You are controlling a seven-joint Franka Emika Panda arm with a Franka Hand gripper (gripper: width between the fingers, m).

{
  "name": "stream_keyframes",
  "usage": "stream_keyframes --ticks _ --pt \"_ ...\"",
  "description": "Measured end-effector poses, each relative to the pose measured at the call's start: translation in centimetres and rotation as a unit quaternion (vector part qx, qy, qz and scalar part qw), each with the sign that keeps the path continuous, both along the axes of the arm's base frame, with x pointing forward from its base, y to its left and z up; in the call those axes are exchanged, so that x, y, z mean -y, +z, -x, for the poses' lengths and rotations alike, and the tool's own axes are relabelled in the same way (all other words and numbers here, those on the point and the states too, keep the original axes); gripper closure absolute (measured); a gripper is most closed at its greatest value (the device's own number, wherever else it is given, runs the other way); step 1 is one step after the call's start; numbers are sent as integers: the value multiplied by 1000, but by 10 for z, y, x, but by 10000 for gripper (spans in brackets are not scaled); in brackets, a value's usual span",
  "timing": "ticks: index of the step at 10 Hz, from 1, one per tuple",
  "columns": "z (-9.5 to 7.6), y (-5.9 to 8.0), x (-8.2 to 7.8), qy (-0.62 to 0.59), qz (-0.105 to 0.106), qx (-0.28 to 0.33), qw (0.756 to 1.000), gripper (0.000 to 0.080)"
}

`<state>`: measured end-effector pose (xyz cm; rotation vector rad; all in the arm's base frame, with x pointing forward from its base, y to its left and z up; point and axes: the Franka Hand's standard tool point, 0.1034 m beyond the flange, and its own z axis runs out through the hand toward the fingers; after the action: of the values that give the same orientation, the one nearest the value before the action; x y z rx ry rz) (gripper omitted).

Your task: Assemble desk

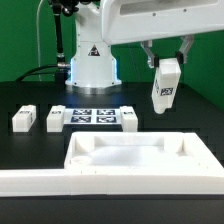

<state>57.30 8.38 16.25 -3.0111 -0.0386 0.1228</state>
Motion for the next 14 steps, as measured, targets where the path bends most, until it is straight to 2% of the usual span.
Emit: stream_keyframes --ticks 2,3,4,5,6,8,9,10,11,14 --pt "-7 3 1 -1 5 52 999 514" --pt "-18 17 1 5 10 76 997 514" --pt "-37 40 0 13 15 117 993 514" --pt "-47 53 -2 10 15 160 987 514" --pt "-50 57 -5 7 13 192 981 514" --pt "-50 52 -3 1 11 244 970 514" --pt "-54 55 -3 -4 9 288 958 514" --pt "-52 48 -5 -3 9 299 954 514" --pt "-52 33 -11 4 9 292 956 514" --pt "-66 13 -12 3 9 286 958 514"
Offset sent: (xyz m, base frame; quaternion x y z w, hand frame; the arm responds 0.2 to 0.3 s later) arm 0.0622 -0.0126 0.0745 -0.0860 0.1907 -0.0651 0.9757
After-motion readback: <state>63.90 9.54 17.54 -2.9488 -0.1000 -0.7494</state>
